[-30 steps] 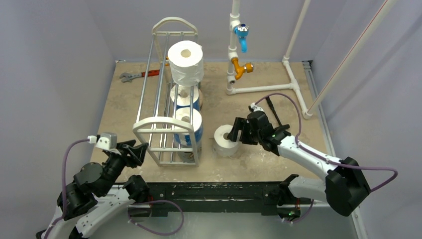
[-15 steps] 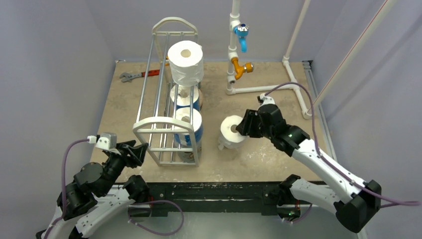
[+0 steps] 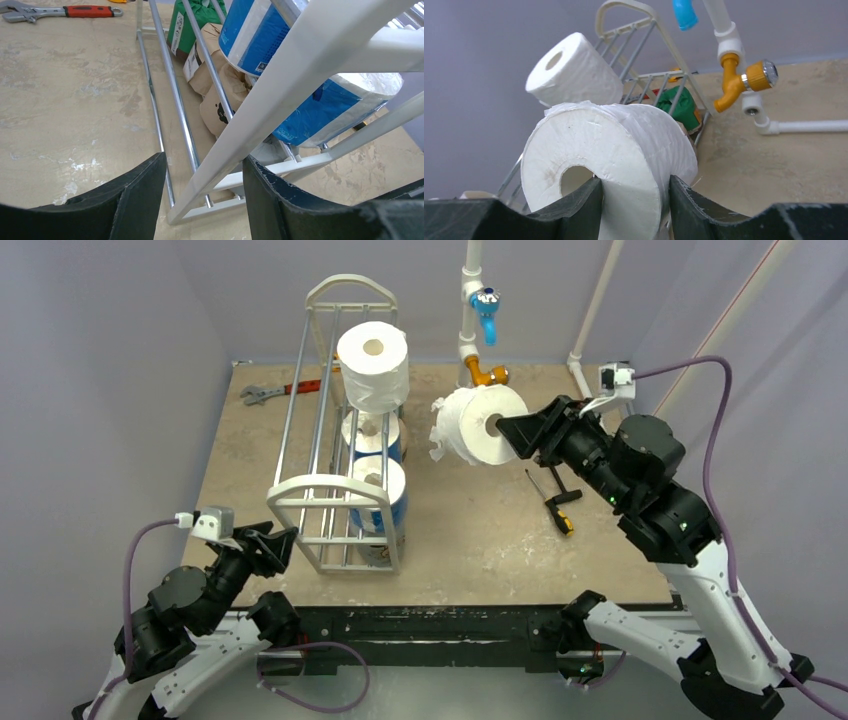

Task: Place and organize the paper towels onto the shelf
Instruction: Pick up the paper towel from the center of the board, then place the paper towel on the shelf.

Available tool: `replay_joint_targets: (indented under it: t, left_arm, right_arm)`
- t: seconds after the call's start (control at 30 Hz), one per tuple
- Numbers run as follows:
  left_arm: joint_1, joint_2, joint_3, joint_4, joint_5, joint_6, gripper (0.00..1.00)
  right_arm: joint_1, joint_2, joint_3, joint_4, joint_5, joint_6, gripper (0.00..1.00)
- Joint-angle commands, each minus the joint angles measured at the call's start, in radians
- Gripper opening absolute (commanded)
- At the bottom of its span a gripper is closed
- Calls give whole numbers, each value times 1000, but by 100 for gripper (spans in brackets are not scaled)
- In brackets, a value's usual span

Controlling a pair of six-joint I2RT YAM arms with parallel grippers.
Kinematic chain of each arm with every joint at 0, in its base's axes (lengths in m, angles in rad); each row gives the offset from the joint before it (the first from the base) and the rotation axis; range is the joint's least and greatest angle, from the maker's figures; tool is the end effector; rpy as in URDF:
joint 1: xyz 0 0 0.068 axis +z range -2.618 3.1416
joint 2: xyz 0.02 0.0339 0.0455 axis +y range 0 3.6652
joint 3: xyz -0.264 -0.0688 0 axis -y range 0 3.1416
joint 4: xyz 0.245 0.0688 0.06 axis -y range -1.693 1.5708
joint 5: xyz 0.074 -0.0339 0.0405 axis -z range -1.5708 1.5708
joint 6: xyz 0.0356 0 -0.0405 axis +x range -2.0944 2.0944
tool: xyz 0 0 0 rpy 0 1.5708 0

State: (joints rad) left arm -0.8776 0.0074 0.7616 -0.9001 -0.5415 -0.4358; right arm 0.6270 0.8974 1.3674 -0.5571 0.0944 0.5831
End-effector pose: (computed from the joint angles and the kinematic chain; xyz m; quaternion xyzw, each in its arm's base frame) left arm 0.0121 0.0141 0.3117 -0.0108 0.7498 -0.2242 0.6224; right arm 0.1280 0.0886 0.4748 0.0157 0.7369 0.3553 0.5749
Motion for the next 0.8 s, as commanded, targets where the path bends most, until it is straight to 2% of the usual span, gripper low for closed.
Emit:
replay_joint_targets:
  t: [0.0, 0.3, 0.77]
  left_arm:
    - [0, -39, 34, 22, -24, -16, 56]
    - [0, -31, 30, 23, -26, -22, 56]
    - [-1, -19, 33, 23, -31, -23, 56]
  right_arm:
    - [-2, 38, 101, 119, -133, 21, 31]
    - [-1, 122, 185, 207, -345, 63, 32]
    - [34, 233, 259, 276, -402, 103, 32]
